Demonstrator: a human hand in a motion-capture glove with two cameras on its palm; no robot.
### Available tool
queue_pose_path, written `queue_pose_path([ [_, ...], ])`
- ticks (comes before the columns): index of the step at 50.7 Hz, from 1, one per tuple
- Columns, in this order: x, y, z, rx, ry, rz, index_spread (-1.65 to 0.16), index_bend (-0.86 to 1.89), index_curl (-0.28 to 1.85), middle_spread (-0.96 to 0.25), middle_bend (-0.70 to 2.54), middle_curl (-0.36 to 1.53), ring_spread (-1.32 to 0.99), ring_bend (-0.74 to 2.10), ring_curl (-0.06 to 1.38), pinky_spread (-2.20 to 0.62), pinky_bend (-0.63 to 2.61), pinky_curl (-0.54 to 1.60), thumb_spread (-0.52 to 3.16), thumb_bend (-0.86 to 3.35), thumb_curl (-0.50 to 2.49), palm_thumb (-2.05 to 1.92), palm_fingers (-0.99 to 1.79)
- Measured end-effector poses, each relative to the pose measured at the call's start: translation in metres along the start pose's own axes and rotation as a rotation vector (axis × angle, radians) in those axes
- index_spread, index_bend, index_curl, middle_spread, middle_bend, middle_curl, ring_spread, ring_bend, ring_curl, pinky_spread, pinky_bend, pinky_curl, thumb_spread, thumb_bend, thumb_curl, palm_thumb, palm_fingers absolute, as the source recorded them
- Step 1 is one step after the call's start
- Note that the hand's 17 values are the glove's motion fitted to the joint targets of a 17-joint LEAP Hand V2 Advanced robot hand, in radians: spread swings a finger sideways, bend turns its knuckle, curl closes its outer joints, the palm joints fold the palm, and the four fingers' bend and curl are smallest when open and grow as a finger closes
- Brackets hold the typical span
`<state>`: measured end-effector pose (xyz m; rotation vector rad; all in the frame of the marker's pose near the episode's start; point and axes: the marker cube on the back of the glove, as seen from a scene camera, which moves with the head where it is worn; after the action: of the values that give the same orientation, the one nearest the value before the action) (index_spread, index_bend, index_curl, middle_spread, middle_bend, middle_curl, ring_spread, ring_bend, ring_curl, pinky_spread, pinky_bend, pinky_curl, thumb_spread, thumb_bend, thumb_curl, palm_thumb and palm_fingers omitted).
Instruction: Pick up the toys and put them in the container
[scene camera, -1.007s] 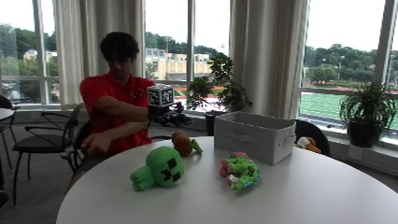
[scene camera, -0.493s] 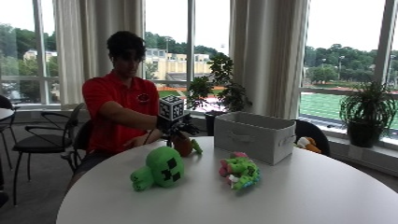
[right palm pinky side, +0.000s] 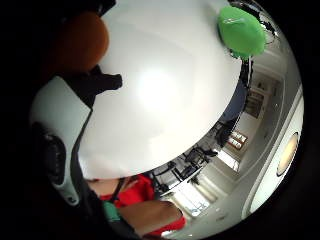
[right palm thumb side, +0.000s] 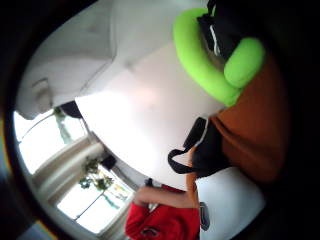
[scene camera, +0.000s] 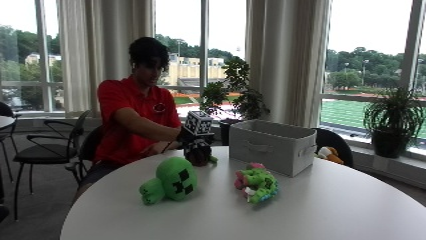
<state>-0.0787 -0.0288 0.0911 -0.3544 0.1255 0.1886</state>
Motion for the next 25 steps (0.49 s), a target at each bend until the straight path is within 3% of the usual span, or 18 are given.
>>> queue_pose_path([
  [1, 0.002, 0.002, 0.001, -0.002, 0.026, -0.03, -0.4, 0.45, 0.35, -0.04, 0.09, 0.09, -0.01, 0.38, 0.17, -0.13, 1.2, 0.37, 1.18, 0.08, 0.3, 0.24, 0.15],
  [2, 0.002, 0.002, 0.001, 0.003, 0.038, -0.041, -0.39, 0.44, 0.38, -0.07, 0.14, 0.1, -0.06, 0.5, 0.24, -0.21, 1.26, 0.4, 1.19, 0.13, 0.32, 0.32, 0.35],
  [5, 0.001, 0.002, 0.0, 0.027, 0.049, -0.046, -0.4, 0.41, 0.37, -0.13, 0.25, 0.13, -0.18, 0.63, 0.25, -0.29, 1.21, 0.36, 1.18, 0.22, 0.39, 0.49, 0.64],
  [14, 0.007, 0.0, -0.007, 0.092, 0.021, -0.082, -0.42, 0.53, 0.47, -0.27, 0.33, 0.19, -0.37, 0.67, 0.31, -0.39, 1.06, 0.34, 0.99, 0.24, 0.51, 0.63, 0.77],
  [25, 0.033, 0.001, -0.095, 0.26, -0.132, -0.1, -0.41, 0.67, 0.62, -0.39, 0.44, 0.26, -0.5, 0.65, 0.34, -0.43, 0.96, 0.33, 0.75, 0.23, 0.64, 0.7, 0.86],
])
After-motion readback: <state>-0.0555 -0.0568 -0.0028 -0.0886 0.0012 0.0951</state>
